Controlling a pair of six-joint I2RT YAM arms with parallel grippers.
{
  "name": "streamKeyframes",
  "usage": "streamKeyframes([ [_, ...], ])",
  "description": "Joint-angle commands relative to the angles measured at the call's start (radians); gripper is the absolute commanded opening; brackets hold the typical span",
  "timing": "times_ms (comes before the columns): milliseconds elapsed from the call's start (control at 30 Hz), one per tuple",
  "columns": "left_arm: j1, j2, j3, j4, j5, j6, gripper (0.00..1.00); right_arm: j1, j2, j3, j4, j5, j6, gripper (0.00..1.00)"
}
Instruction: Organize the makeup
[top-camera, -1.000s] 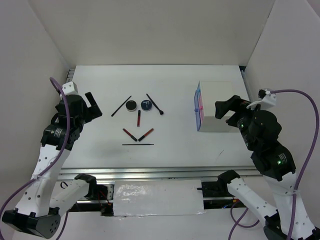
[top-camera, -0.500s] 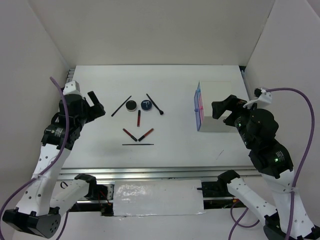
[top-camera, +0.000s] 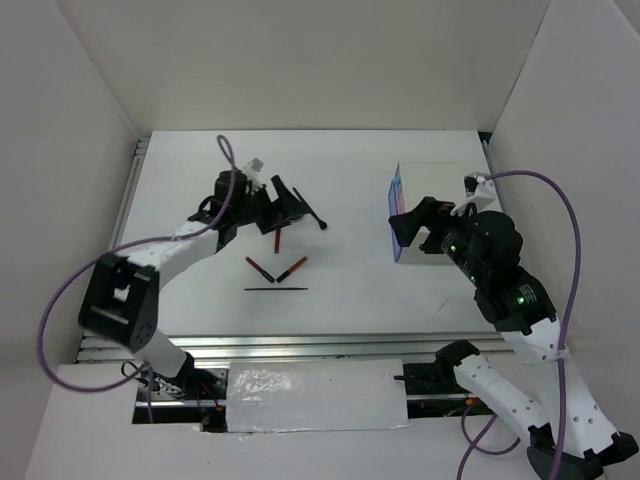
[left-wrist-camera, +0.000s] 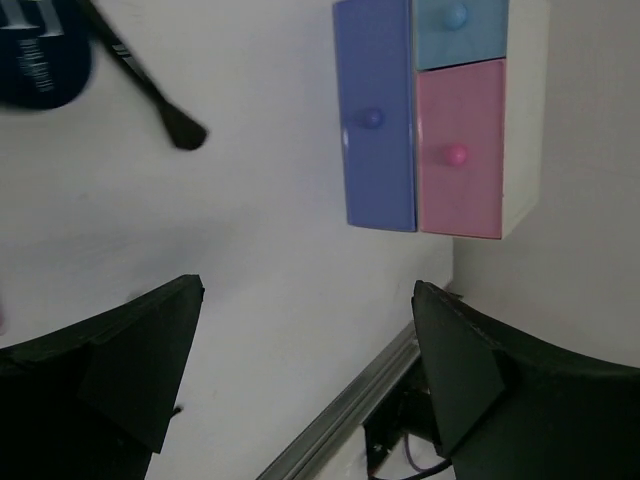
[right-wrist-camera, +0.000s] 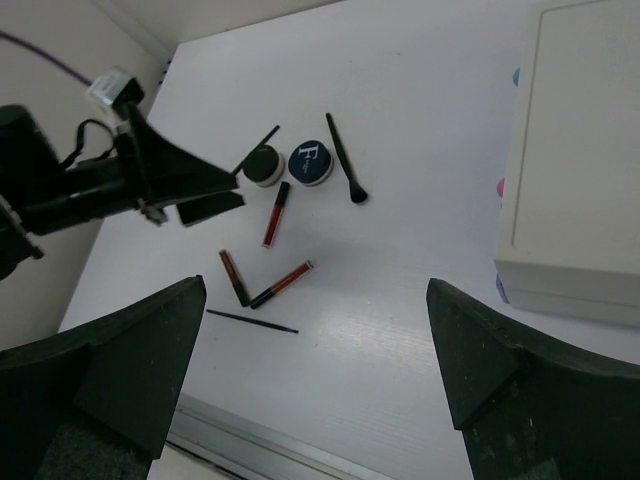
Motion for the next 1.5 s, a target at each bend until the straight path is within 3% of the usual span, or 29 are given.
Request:
streamKeyframes([
  [0,-0.070,0.164,0.143,0.304,0.135,-0.065,0.99,0.000,-0.030,-0.035,0.093,-0.016,-0.002,1.00],
  [133,-0.107,0.455,0.388,0.370,0.227,-0.096,0.99,0.003,-0.063,-0.034,0.065,0.013,-0.002,1.00],
  [333,-0.142,0.681,0.641,0.458,0.264,-0.156,0.97,0.001,-0.119,-0.043,0.047,0.018,-0.021,0.98],
  [467,-0.158,0.868,0.781,0.651,0.351,-0.264,0.99,0.001,-0.140,-0.047,0.051,-0.005,-0.019,0.96],
  [700,-0.211,1.048,1.056,0.610,0.318,-0.266,0.99,0.003,-0.145,-0.072,0.103,-0.145,0.002,0.94],
  [1067,-0.245,1.239,1.226,0.679,0.219,-0.343,0.92,0.004,-0.159,-0.083,0.100,-0.212,0.007,0.91],
  [1467,-0.247,1.236,1.226,0.674,0.153,-0.308,0.77,0.006,-0.160,-0.101,0.130,-0.270,0.013,0.90],
])
